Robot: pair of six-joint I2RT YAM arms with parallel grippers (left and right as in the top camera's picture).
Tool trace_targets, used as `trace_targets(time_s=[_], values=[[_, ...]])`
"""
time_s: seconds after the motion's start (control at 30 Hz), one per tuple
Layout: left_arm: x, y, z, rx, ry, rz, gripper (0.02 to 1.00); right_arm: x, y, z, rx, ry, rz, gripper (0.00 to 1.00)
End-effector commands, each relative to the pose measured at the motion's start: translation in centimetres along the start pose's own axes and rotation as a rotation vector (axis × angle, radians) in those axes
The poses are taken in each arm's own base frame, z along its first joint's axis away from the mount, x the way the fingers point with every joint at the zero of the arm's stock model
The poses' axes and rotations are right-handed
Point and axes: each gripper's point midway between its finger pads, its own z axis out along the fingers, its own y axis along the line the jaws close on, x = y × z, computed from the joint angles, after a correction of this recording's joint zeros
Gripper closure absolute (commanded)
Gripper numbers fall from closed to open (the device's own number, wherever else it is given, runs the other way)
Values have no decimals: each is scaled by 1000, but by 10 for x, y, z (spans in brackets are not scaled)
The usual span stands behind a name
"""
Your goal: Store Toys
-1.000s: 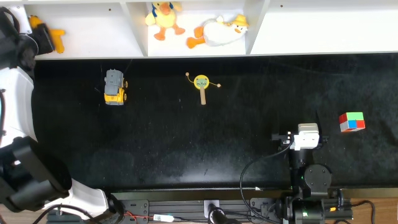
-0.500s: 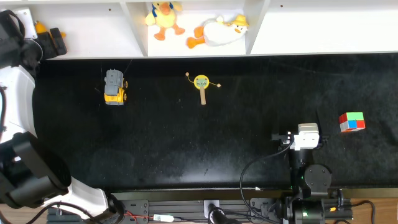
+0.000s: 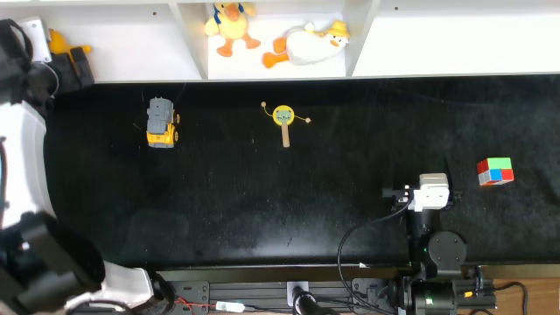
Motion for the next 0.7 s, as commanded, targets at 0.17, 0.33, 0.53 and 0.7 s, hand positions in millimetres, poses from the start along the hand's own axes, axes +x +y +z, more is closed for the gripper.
trace_targets(time_s=[0.17,0.33,0.53,0.7], values=[[61,-16,-49,-1,-8,-14,20,4,0,0,-1,1,7,5],[103,-69,-79,101,-31,24,20,4,0,0,-1,1,7,5],[155,-110,-69,160,54,5,20,4,0,0,-1,2,7,5],[161,-120,-52,175,79,18,20,4,0,0,-1,1,7,5]])
